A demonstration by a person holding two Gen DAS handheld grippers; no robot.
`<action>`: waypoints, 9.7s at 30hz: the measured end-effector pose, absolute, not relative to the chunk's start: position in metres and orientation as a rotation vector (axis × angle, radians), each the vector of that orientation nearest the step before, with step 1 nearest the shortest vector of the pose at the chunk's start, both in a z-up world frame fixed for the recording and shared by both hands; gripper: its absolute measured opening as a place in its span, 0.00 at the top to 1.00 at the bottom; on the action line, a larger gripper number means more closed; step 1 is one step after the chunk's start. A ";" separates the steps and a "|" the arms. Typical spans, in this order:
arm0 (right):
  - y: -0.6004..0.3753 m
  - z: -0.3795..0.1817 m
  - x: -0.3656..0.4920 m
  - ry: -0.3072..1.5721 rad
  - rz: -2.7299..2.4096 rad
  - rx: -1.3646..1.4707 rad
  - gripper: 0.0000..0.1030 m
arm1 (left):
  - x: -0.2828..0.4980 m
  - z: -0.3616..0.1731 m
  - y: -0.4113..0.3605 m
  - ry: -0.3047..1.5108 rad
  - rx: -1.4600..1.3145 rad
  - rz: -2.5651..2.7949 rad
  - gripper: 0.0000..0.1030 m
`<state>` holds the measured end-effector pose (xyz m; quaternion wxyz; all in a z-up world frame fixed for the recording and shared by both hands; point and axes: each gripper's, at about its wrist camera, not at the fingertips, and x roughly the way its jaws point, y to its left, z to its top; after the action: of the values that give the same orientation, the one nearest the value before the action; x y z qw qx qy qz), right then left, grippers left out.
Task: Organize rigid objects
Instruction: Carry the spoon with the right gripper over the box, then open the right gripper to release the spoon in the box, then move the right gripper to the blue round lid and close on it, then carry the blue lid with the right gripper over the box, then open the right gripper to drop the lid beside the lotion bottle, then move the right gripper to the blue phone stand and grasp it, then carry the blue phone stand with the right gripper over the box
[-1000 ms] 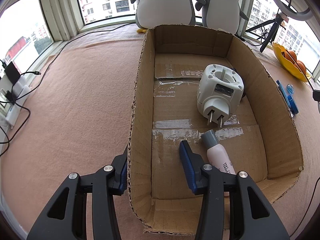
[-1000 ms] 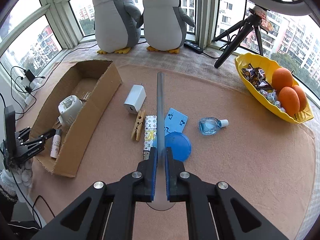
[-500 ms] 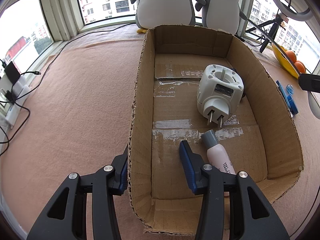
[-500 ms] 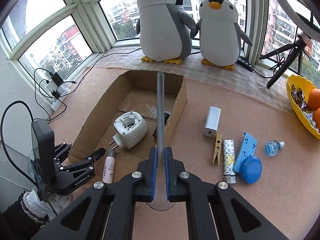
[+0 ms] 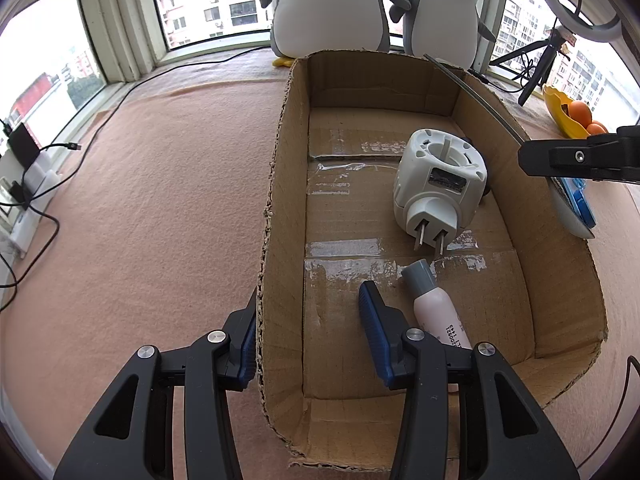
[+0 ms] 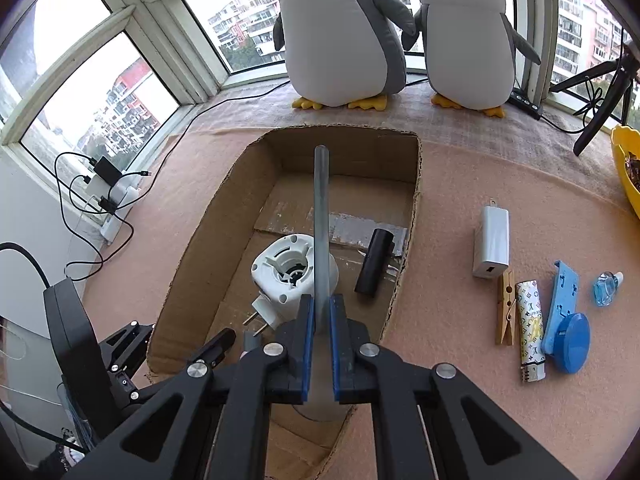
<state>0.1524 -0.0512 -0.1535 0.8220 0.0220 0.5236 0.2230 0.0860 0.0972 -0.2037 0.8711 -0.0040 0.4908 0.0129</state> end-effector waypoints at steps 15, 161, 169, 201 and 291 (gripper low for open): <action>-0.049 -0.147 0.153 1.050 0.453 0.008 0.51 | 0.087 -0.203 0.096 1.026 -0.009 0.026 0.56; -0.036 -0.146 0.091 1.025 0.584 -0.289 0.55 | 0.088 -0.205 0.102 1.021 -0.008 0.033 0.52; -0.030 -0.154 0.091 1.037 0.588 -0.290 0.55 | 0.088 -0.205 0.102 1.021 -0.008 0.033 0.52; -0.061 -0.132 0.096 0.994 0.546 -0.201 0.43 | 0.088 -0.205 0.102 1.019 -0.006 0.034 0.52; -0.193 -0.172 0.188 1.142 0.215 -0.060 0.68 | 0.088 -0.205 0.101 1.018 -0.007 0.036 0.52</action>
<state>0.1881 -0.1931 -0.1720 0.8356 -0.0283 0.5391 0.1017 0.0875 0.1012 -0.2050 0.8731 -0.0036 0.4871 0.0173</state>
